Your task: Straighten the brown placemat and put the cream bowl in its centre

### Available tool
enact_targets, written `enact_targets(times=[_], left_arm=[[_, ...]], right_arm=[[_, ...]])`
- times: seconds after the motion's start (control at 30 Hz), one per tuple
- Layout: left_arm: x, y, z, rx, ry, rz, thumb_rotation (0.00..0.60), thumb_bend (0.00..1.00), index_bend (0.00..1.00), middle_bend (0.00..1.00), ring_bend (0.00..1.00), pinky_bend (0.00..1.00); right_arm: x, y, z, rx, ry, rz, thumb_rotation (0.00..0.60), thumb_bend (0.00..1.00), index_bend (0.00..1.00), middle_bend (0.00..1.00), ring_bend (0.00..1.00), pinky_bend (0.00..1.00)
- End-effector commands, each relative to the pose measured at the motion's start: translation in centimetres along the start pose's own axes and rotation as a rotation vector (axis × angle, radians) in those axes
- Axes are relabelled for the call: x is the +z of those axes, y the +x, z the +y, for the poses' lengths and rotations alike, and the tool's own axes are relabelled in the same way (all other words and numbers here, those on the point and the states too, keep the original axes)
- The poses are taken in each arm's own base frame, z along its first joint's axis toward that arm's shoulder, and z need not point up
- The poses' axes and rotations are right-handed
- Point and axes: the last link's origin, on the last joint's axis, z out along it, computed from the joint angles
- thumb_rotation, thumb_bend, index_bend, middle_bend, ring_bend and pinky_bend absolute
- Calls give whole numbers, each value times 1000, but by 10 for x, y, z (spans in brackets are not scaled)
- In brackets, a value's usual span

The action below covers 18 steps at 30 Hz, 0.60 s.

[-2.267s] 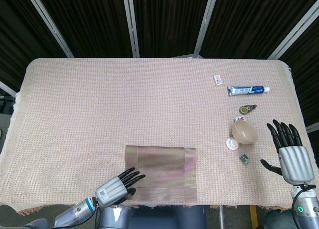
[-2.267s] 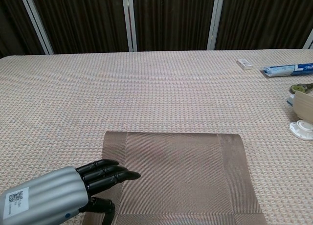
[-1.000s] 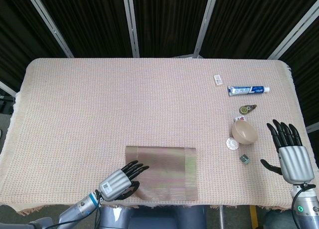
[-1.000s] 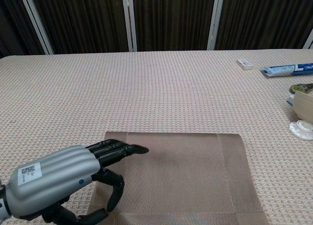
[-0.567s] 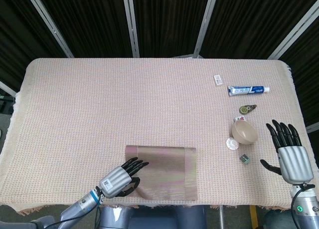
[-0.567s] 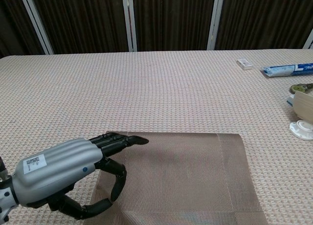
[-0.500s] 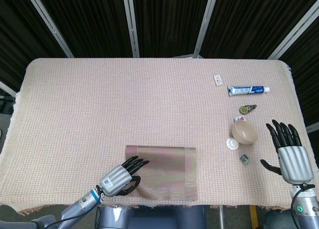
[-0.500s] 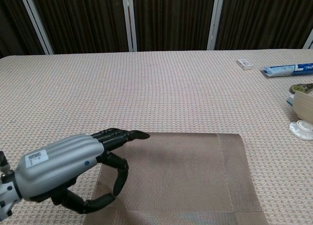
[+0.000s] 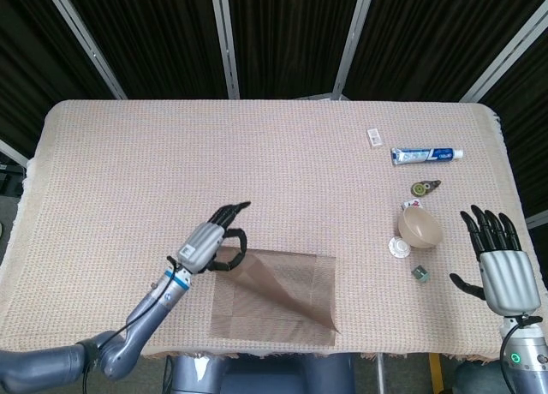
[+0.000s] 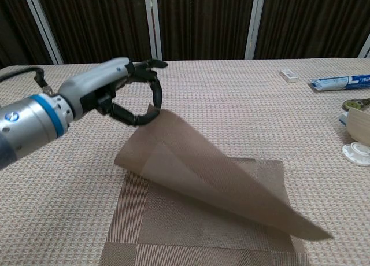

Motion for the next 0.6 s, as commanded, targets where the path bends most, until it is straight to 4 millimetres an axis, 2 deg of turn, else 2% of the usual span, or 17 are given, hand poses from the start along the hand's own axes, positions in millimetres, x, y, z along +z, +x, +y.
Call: enact_targets(times=[0.03, 0.23, 0.53, 0.6], left_arm=[[40, 36, -7, -78, 66, 90, 600, 511, 640, 0, 0, 0], [51, 69, -35, -35, 146, 173, 600, 514, 640, 0, 0, 0], [31, 108, -88, 6, 265, 275, 600, 511, 637, 0, 0, 0], [22, 113, -102, 32, 301, 285, 600, 423, 517, 0, 0, 0]], right_arm=[[3, 0, 3, -5, -14, -4, 600, 0, 0, 0, 0, 0], [7, -4, 6, -10, -32, -22, 600, 0, 0, 0, 0, 0], [7, -7, 5, -14, -33, -34, 600, 0, 0, 0, 0, 0], [7, -7, 4, -13, -31, -38, 600, 0, 0, 0, 0, 0]])
